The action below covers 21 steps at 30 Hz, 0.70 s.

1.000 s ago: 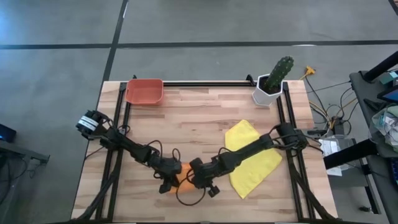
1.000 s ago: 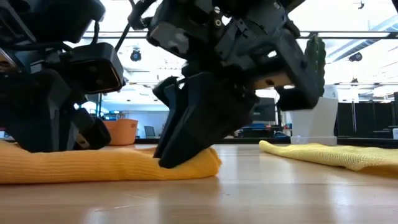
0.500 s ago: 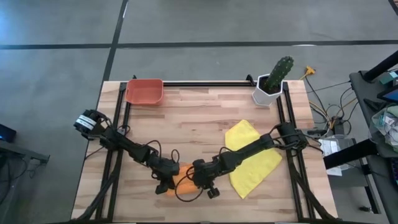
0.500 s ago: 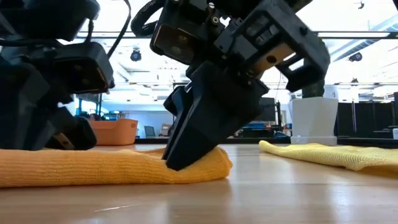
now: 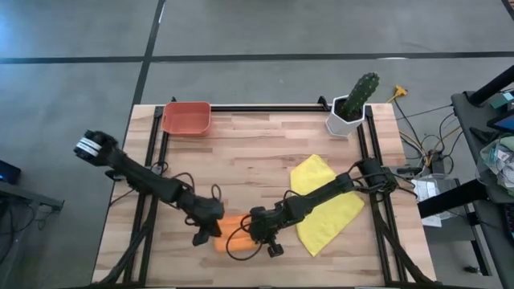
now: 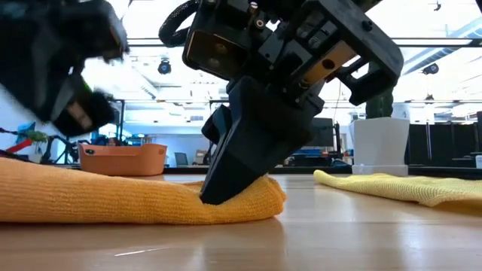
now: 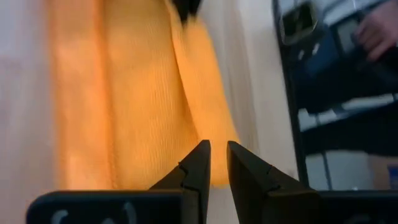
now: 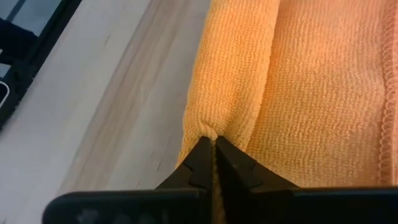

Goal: Roll microfiber towels into tight, uniform cylinder then place into a basket
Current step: Roll the orange towel

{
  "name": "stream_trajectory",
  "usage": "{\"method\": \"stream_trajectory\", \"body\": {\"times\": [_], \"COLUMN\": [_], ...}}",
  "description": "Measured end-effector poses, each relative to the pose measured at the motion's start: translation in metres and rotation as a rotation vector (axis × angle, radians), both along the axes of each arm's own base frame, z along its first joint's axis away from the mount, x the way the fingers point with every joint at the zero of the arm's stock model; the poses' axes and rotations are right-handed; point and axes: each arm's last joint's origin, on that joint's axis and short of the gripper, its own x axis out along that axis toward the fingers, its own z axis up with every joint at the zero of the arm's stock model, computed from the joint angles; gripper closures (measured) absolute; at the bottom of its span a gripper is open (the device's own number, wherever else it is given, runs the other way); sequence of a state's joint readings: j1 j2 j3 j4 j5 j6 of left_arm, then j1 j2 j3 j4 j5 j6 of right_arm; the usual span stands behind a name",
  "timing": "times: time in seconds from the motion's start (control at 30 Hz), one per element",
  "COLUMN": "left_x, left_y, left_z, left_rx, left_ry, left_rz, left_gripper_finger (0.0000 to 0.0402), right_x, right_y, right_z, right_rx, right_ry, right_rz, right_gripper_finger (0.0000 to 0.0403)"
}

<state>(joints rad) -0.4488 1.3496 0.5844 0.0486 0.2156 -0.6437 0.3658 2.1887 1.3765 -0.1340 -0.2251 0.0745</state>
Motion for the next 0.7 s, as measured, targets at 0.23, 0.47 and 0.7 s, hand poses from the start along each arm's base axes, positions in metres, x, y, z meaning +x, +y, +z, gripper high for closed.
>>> {"method": "stream_trajectory", "body": {"times": [0.23, 0.47, 0.7], "left_x": [-0.012, -0.013, -0.004], "left_y": [-0.001, -0.013, -0.040], "left_z": [0.047, 0.031, 0.020], "left_rx": [0.048, 0.141, 0.058], "left_ry": [-0.298, -0.277, -0.314], "left_rz": [0.040, -0.022, -0.120], "left_gripper_finger": [0.0363, 0.0363, 0.0363], "right_x": [0.003, 0.008, 0.010], "right_y": [-0.007, -0.016, -0.025], "right_z": [0.000, 0.001, 0.000], "right_rx": [0.076, 0.206, 0.244], "right_ry": [0.029, 0.061, 0.073], "right_rz": [-0.019, 0.017, 0.025], "right_gripper_finger": [0.0394, 0.0394, 0.0394]}}
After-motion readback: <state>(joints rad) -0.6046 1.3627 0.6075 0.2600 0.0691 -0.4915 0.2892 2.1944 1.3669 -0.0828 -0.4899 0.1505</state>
